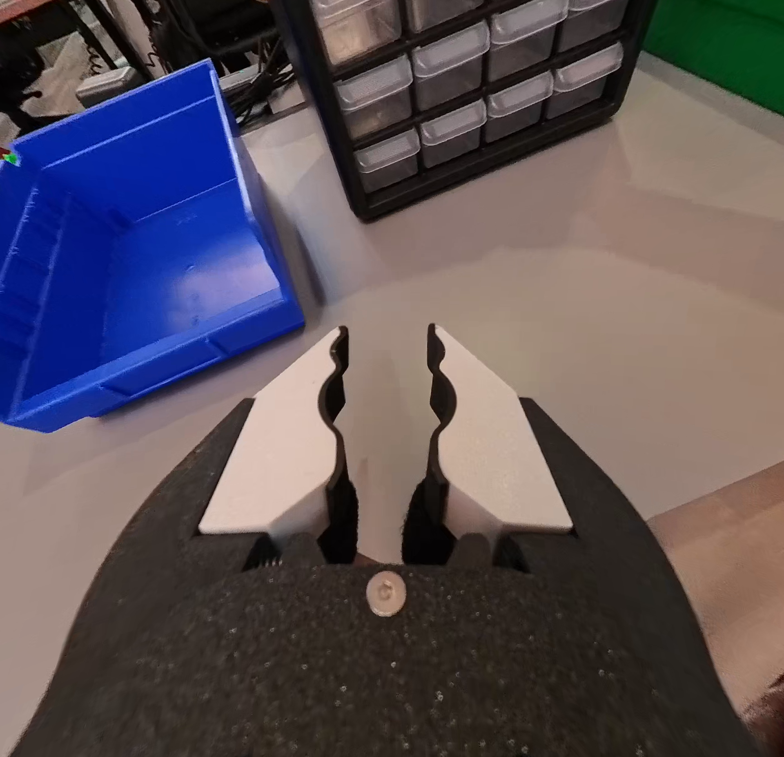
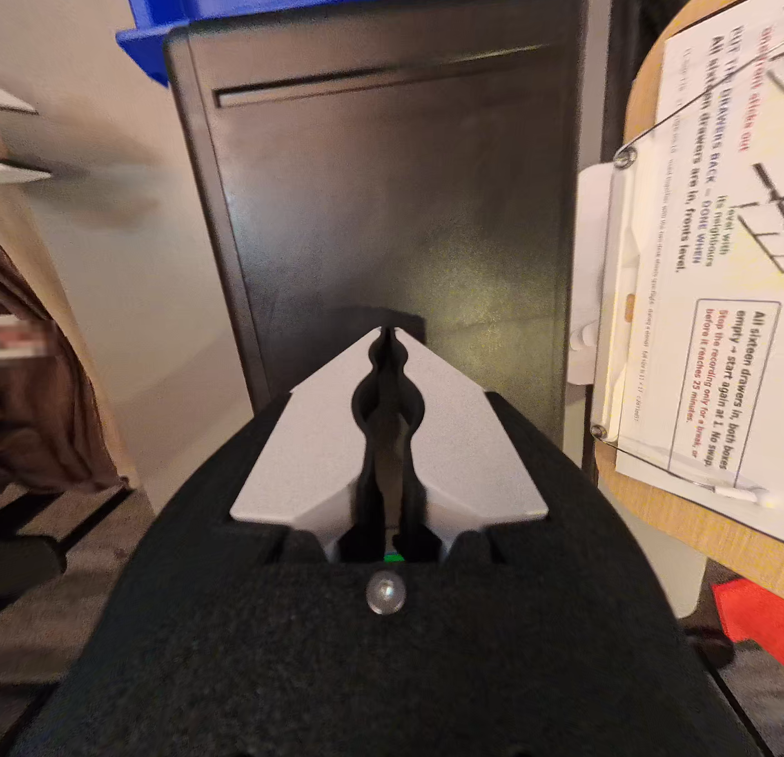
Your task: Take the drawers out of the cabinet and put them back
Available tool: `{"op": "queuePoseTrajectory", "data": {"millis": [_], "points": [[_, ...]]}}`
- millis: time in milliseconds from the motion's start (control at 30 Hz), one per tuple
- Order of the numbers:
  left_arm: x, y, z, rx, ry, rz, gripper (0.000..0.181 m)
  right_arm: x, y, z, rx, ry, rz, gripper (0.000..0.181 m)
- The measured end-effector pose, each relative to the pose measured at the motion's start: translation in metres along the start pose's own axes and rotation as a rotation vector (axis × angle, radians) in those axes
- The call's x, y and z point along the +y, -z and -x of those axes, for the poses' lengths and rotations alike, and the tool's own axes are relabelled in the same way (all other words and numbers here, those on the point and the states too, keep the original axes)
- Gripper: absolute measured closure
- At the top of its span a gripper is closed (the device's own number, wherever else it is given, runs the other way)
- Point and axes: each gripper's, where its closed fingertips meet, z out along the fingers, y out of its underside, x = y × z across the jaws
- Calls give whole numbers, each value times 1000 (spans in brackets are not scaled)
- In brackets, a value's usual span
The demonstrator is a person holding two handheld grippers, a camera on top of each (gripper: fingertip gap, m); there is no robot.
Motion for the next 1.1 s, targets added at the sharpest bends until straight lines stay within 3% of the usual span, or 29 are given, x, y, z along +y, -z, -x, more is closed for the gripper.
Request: {"op": "queuePoseTrajectory", "data": {"millis": [167, 300, 433, 533, 600, 767, 833, 1100], "points": [[1, -3, 1, -18, -5, 4, 144, -1, -1, -5, 27, 12, 108, 181], [-28, -18, 0, -28, 137, -70, 141, 0, -1, -5, 52, 29, 217, 181], [-67, -60, 1, -32, 487, -162, 138, 0, -1, -5, 23, 2, 280, 181], [-81, -100, 1, -149, 491, -210, 139, 0, -1, -5, 34, 12, 303, 181], [-80, -126, -12, -75, 605, -194, 136, 0, -1, -5, 59, 31, 315, 181], [-115, -137, -13, 234, 1028, -457, 131, 0, -1, -5, 95, 60, 332, 181], [-116, -142, -4, 311, 1193, -525, 131, 0, -1, -5, 88, 47, 316, 181], [-108, -160, 13, 297, 1369, -634, 138, 0, -1, -5, 77, 21, 264, 181]]}}
